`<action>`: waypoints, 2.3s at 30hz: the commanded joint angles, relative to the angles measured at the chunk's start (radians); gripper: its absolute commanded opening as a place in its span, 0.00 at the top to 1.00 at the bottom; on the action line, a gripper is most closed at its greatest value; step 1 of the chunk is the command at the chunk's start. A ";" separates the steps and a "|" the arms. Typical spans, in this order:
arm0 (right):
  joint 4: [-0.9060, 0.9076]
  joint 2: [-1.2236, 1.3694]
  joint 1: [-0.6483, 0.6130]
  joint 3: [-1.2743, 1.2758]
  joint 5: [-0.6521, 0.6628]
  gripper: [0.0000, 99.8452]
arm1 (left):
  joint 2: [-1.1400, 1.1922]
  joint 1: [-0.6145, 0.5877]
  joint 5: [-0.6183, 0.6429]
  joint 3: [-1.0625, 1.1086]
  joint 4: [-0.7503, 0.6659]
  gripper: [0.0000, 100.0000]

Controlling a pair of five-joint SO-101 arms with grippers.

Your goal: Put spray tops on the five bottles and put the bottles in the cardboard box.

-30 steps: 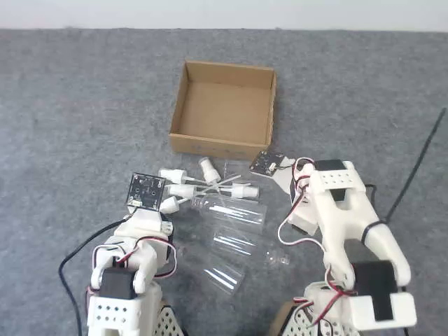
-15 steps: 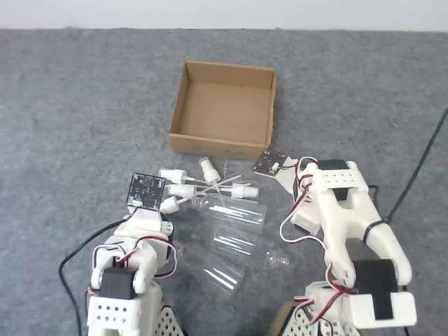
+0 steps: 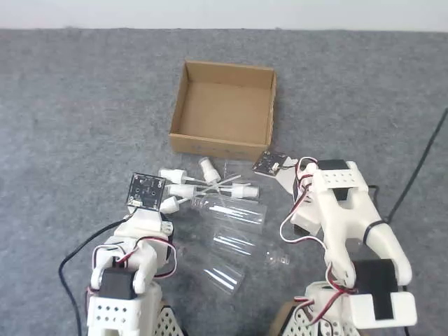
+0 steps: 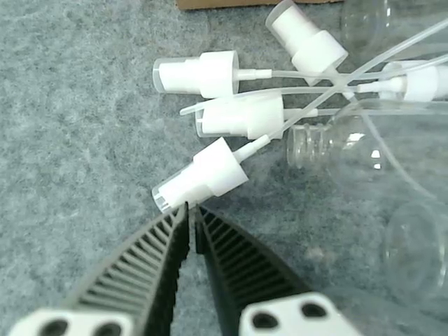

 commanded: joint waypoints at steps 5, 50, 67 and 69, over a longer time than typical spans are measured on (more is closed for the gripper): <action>0.030 -0.016 0.013 -0.129 -0.273 0.99 | -0.021 -0.003 0.012 -0.015 0.005 0.99; 0.524 -0.541 -0.084 -0.474 -0.772 0.99 | -0.021 -0.003 0.012 -0.015 0.005 0.99; 0.124 -0.891 -0.085 -0.066 -0.770 0.99 | -0.021 -0.002 0.012 -0.015 0.005 0.99; 0.090 -0.903 -0.087 -0.032 -0.772 0.99 | -0.021 -0.002 0.012 -0.015 0.005 0.99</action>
